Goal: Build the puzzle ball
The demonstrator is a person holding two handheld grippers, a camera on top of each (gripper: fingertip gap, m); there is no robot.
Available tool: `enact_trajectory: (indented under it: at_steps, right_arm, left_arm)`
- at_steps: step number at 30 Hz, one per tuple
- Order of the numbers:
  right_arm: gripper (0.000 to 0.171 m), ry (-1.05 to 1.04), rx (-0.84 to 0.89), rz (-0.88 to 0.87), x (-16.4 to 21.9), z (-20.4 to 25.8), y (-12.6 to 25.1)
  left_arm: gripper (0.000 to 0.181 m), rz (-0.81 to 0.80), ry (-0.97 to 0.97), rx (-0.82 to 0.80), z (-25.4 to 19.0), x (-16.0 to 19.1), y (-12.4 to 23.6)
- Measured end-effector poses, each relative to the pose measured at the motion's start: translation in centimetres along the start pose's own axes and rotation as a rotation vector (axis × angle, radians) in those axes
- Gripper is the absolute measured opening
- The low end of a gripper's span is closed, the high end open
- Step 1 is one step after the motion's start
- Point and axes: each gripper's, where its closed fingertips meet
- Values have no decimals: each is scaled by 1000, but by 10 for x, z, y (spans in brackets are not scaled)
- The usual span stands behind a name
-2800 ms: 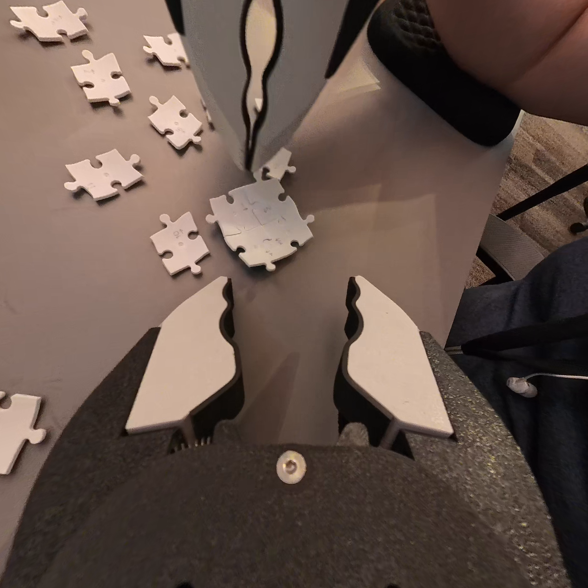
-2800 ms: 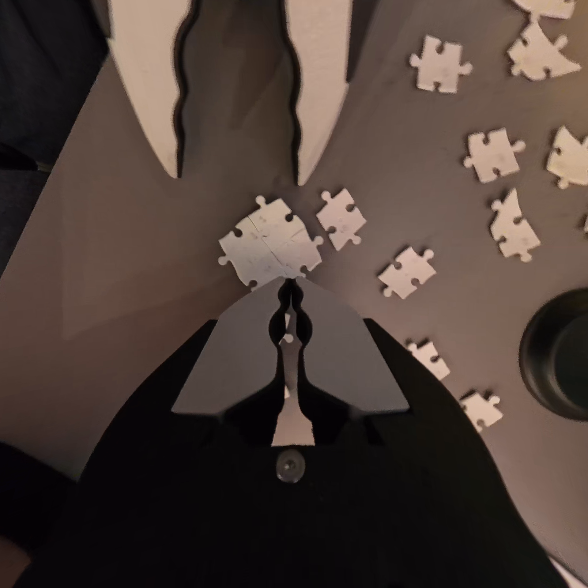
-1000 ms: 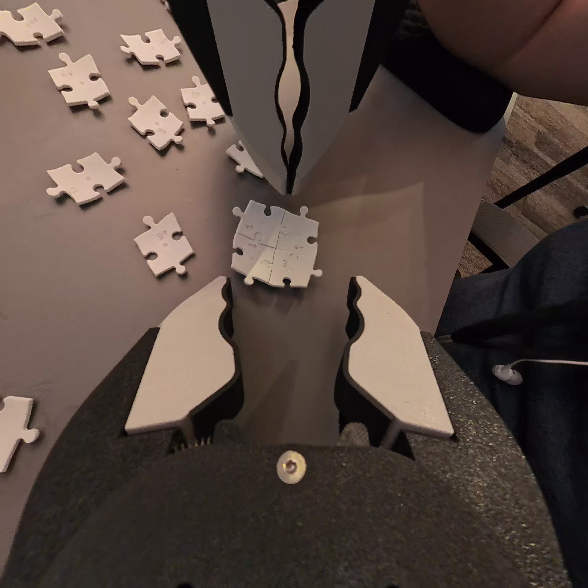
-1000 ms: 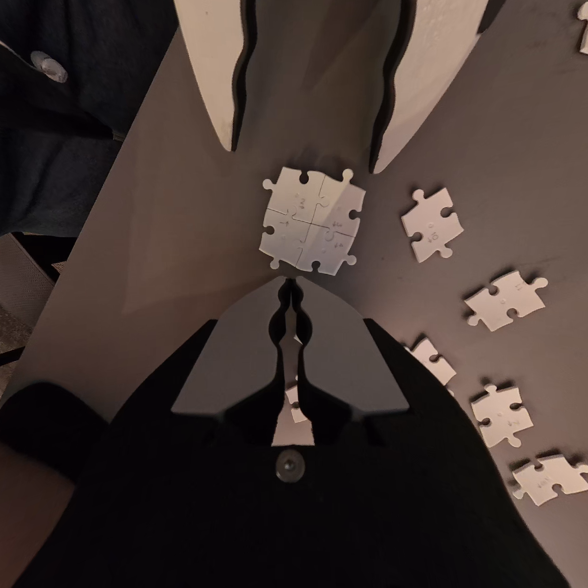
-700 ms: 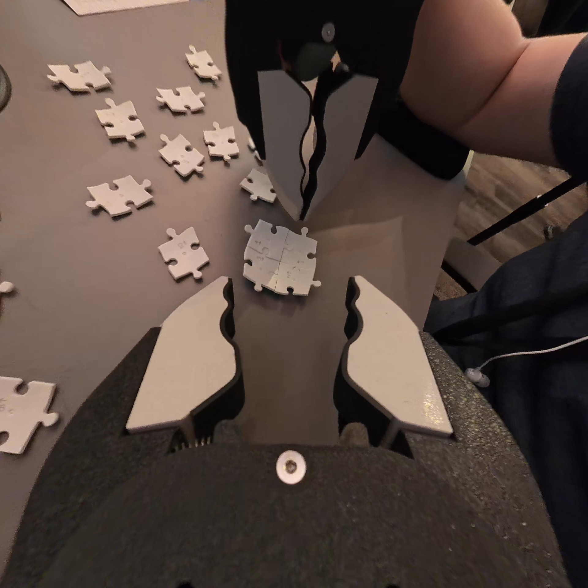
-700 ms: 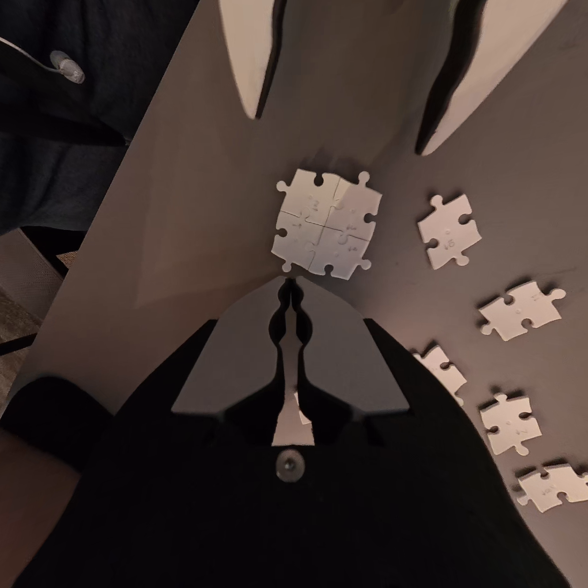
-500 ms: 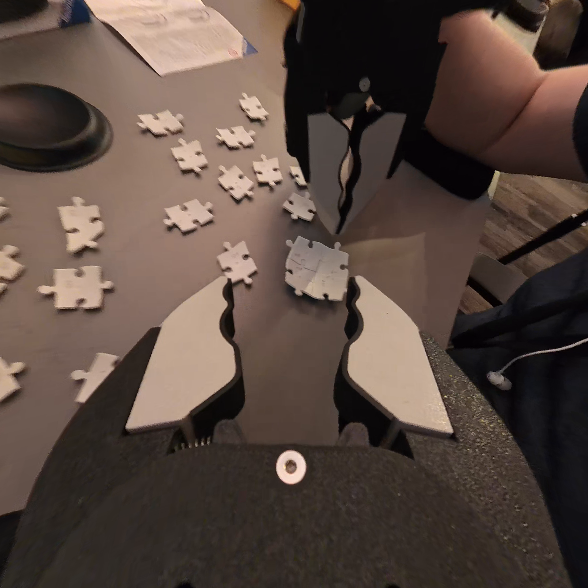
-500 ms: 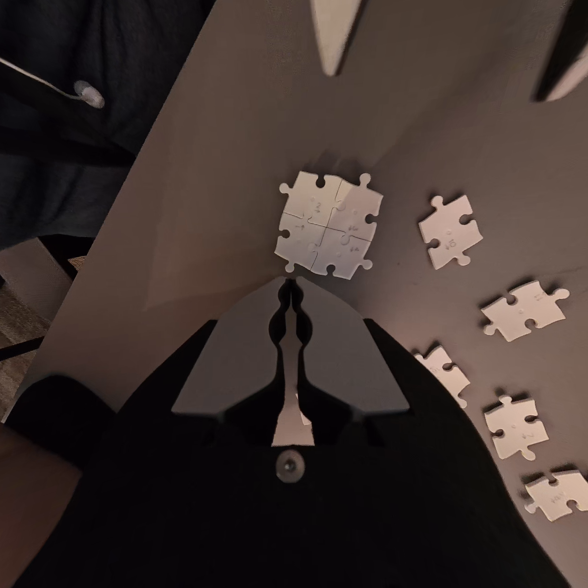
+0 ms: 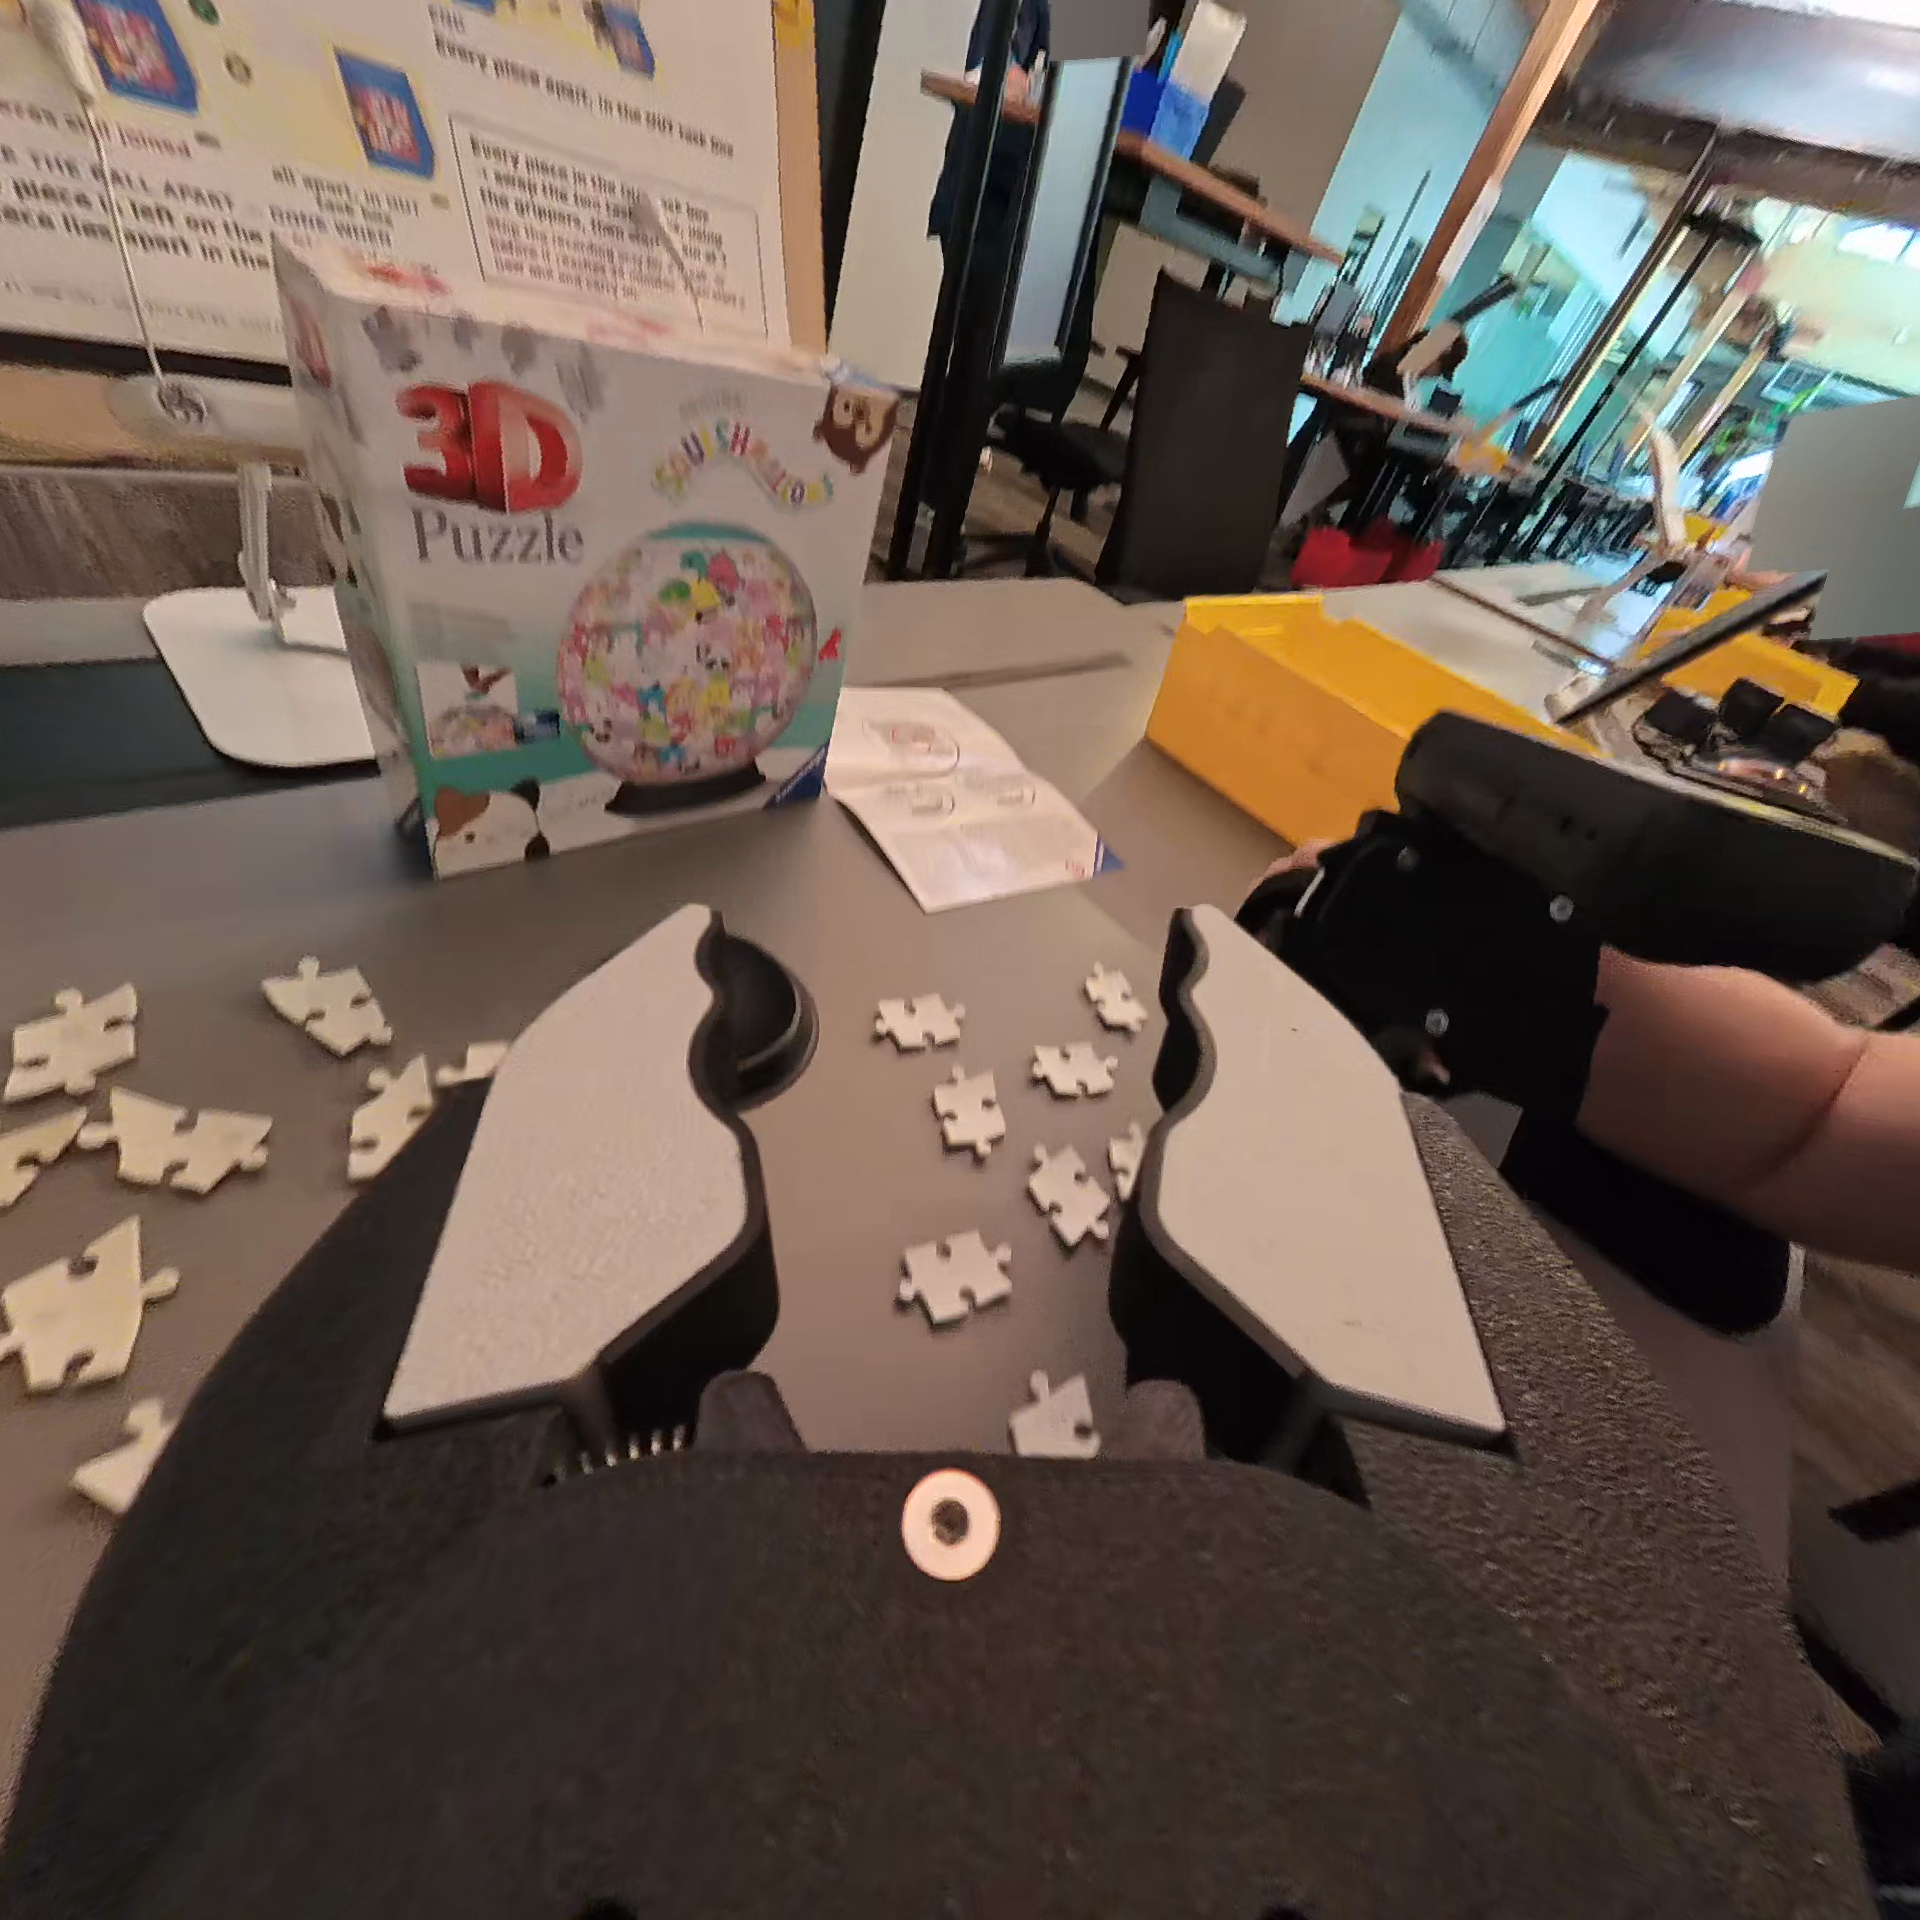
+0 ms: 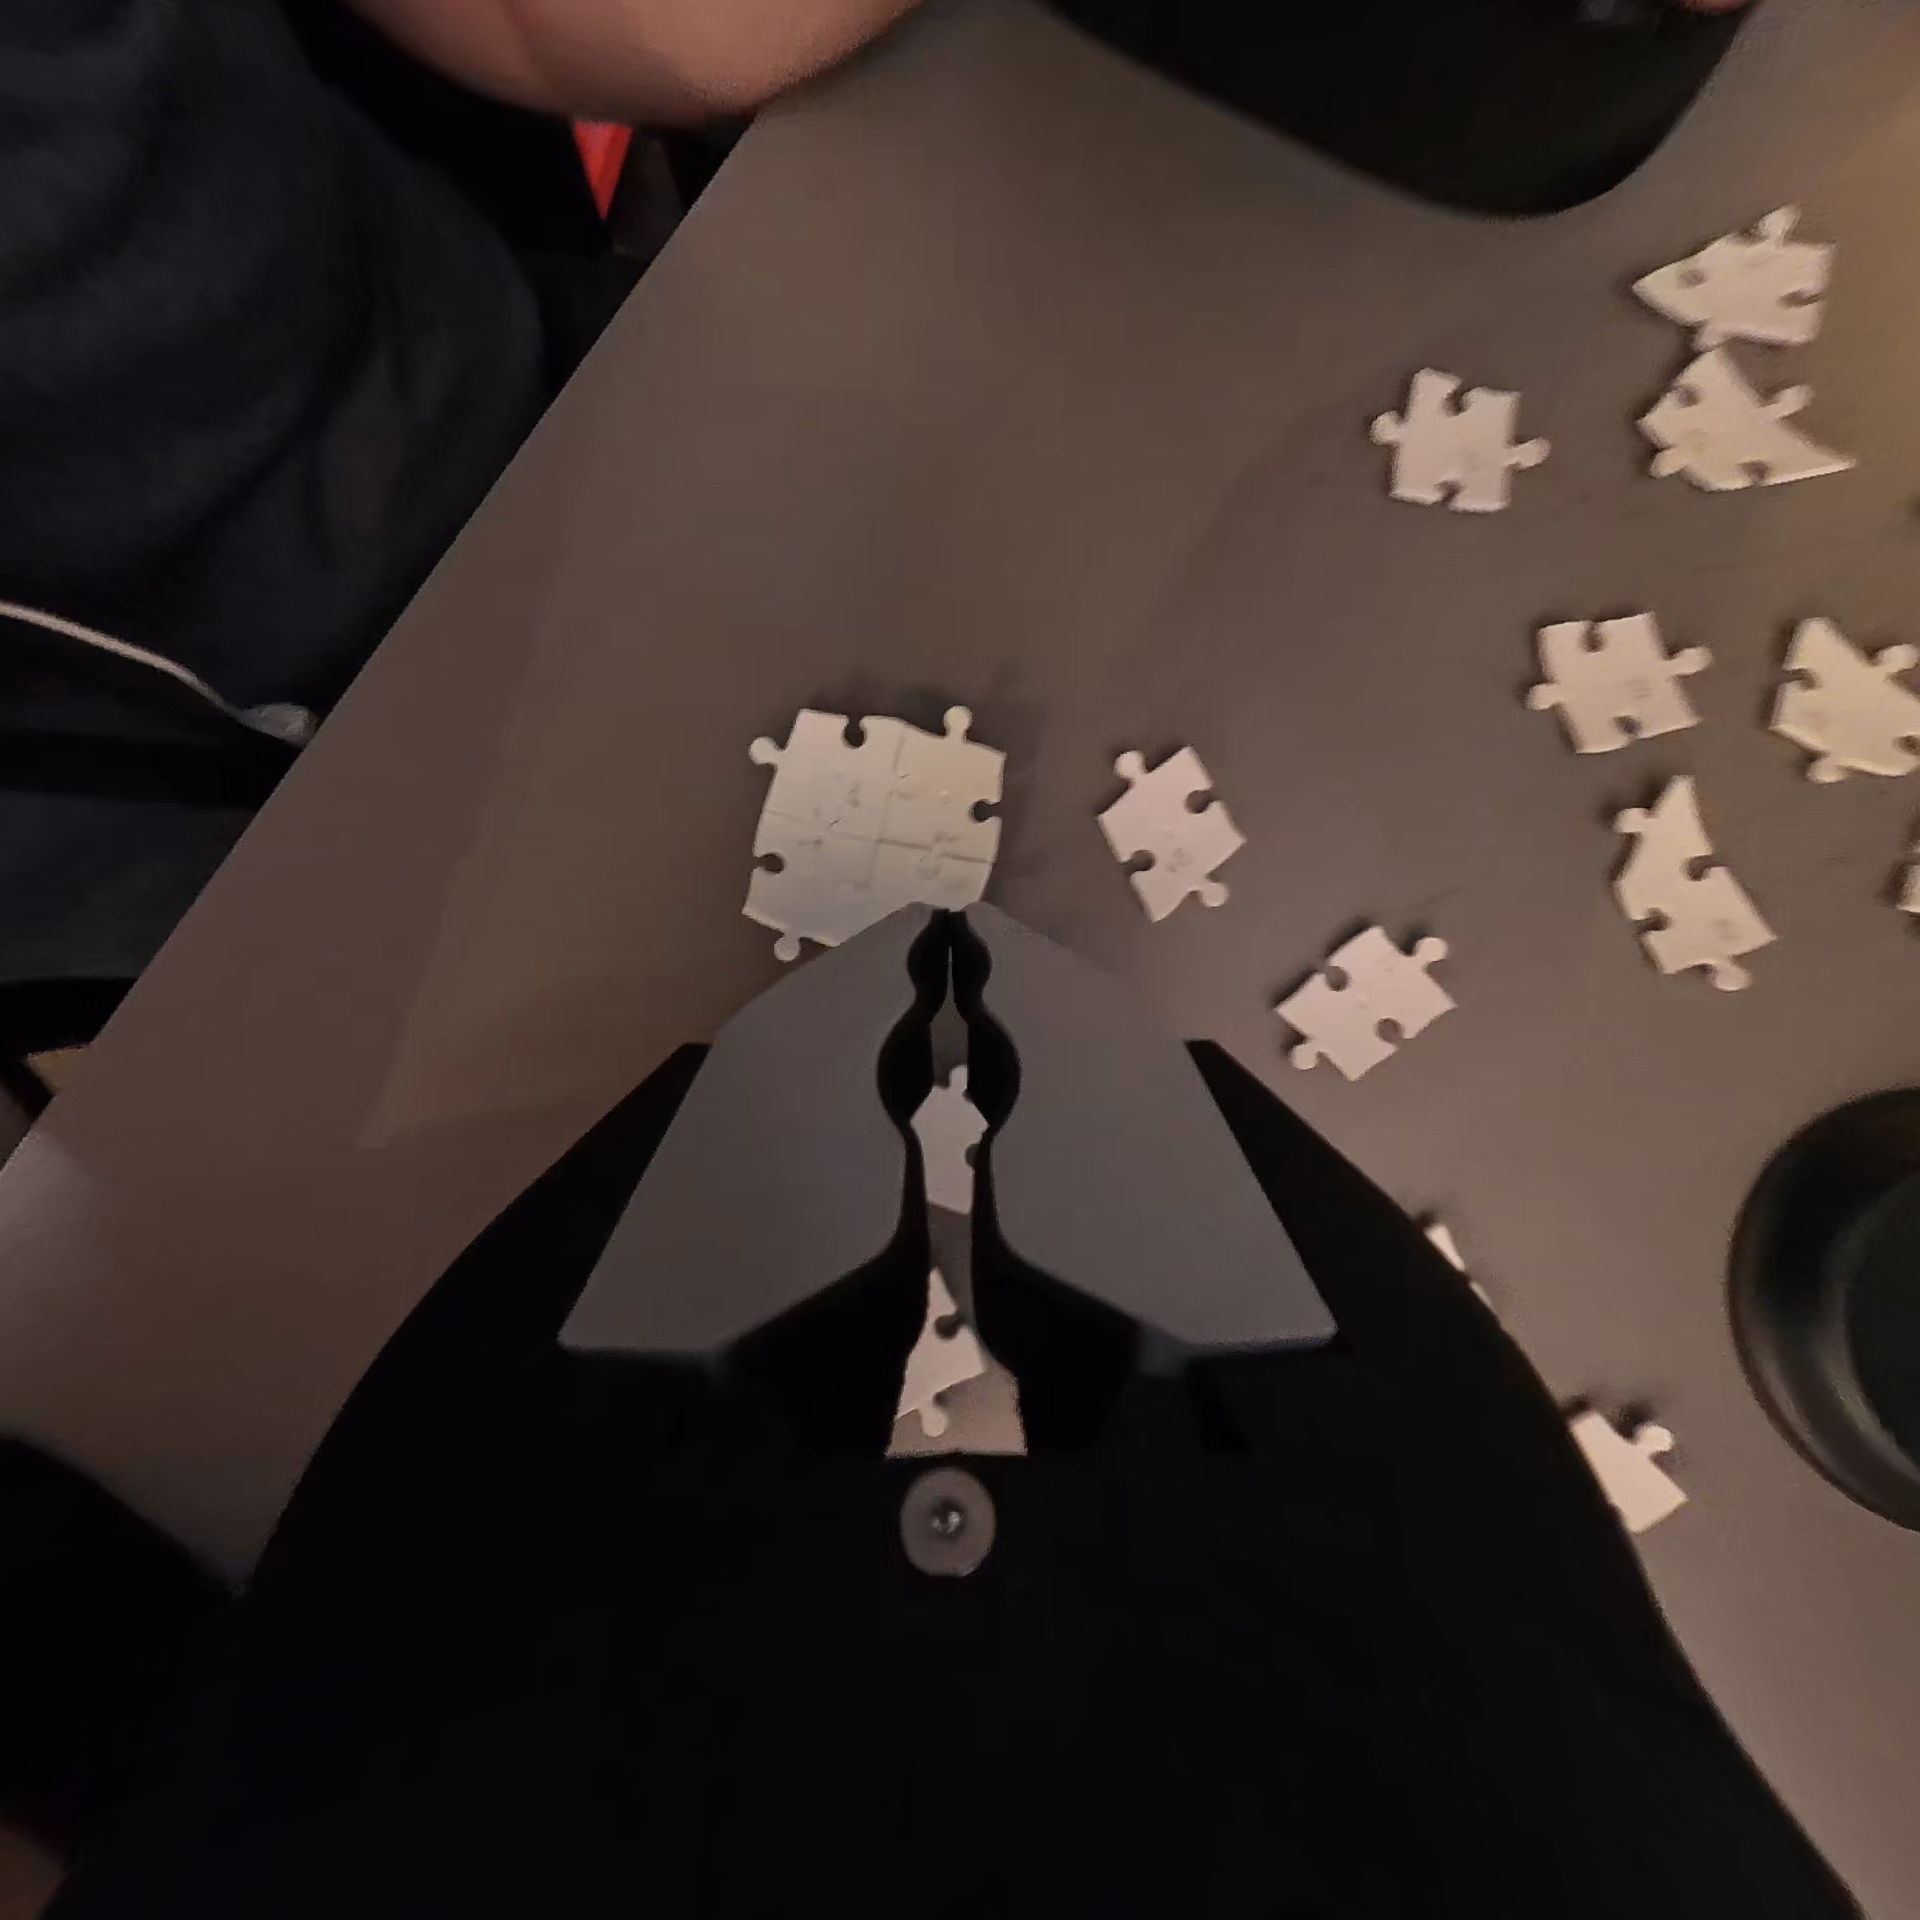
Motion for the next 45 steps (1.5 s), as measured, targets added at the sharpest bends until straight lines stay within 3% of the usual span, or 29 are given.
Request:
enact_trajectory:
  at_steps: [4,11,25,36,45]
  right_arm:
    - [6,13,86,-92,-12,-14,7]
    - [10,-37,139,-198,-19,-31,8]
    - [13,-117,249,-370,-38,-58,14]
    - [12,-192,298,-360,-23,-71,28]
    - [12,-167,293,-280,-16,-64,12]
  left_arm:
    - [77,-37,-76,-40,7,-7,-15]
    - [70,-153,-196,-62,9,4,-7]
    - [67,-112,-177,23,-2,27,-21]
    - [65,-163,-131,26,7,18,-12]
    - [64,-145,-199,20,0,20,-16]
Point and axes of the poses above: each gripper's, where its closed fingertips meet, y back along the fingers, x out of its underside, z = x × y across the jaws, and after that the axes turned 3 degrees about -z, right-handed
